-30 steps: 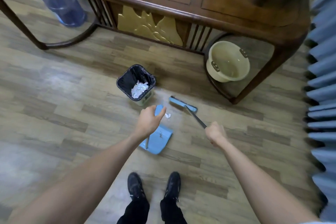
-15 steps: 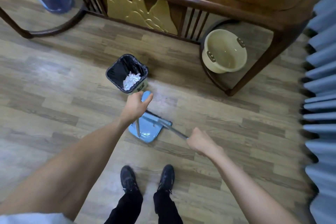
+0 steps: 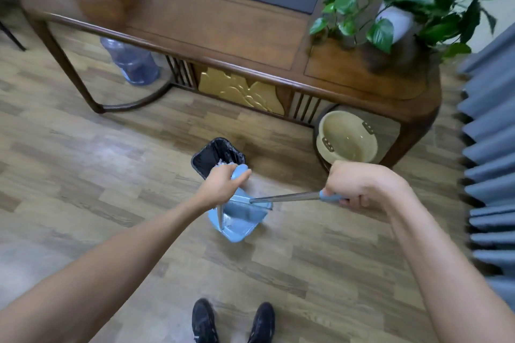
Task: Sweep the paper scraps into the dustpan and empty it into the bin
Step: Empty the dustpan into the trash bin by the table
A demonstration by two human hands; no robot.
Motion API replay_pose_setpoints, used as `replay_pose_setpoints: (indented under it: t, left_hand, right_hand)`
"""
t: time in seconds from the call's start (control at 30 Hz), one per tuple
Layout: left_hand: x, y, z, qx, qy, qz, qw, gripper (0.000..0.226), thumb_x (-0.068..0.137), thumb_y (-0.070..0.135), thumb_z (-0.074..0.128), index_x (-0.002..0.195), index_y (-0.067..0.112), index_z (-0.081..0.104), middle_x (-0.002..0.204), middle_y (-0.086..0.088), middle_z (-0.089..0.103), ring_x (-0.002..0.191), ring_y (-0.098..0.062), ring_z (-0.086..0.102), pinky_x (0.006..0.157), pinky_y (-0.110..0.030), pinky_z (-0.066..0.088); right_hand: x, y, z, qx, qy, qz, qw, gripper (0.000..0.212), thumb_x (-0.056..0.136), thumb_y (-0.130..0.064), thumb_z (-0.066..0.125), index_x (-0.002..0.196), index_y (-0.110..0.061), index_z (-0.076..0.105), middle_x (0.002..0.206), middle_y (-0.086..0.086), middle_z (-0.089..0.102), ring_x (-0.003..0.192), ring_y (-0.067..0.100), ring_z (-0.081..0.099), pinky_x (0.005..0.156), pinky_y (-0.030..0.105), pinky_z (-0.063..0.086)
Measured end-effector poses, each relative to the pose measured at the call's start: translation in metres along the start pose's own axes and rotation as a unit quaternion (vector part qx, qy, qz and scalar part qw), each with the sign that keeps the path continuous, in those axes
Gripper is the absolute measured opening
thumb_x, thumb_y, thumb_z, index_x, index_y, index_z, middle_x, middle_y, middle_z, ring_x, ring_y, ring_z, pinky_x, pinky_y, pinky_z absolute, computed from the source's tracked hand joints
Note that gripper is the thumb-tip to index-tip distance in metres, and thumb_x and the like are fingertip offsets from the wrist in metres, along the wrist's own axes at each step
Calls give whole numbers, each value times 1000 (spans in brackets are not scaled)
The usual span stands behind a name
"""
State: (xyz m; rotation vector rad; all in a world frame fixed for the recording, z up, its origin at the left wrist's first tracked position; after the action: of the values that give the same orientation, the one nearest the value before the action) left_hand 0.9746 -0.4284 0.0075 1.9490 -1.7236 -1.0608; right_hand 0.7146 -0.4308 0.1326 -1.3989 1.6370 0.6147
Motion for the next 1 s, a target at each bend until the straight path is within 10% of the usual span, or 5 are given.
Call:
replay_pose_setpoints:
  t: [0.37,0.53,0.8,1.0]
  left_hand:
    - [-43,101,-156,-10,75,87,993,39,98,40,57,70,13,47,53,2,41,30,-3,34,27,-13,26]
    - [-49,103,-176,28,88,135,986,46,93,48,57,66,13,46,56,6,40,46,-6,36,45,-22,33]
    - [-36,68,-123,267,-57,221,936,51,98,50,50,66,15,30,54,-2,33,49,-18,31,54,-38,25]
    - [-30,29,-73,390,-151,239,876,43,100,47,48,97,5,55,62,-2,40,70,-35,51,60,-33,31]
  right_hand:
    - [-101,-28,-93,32,52,21,998,29,97,-27,53,91,1,57,67,7,50,35,8,31,35,15,23]
    - [-99,-38,-87,94,31,22,995,28,97,-30,51,93,-2,55,64,3,46,33,8,34,31,15,27]
    - [-76,-53,-42,274,83,29,958,19,100,-28,47,99,-8,49,67,2,39,45,9,25,34,17,20]
    - [-8,-49,15,371,156,-48,914,25,92,-23,54,103,-5,66,63,8,52,39,14,35,38,20,25]
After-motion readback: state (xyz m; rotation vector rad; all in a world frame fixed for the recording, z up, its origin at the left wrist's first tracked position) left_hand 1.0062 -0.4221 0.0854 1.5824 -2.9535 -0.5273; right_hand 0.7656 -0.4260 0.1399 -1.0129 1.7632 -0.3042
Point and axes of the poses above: each hand's wrist, its own x-axis towards the middle knuckle, its own z-axis out of the palm, y = z × x, the point moved 5 cm from there along x, towards the middle knuckle
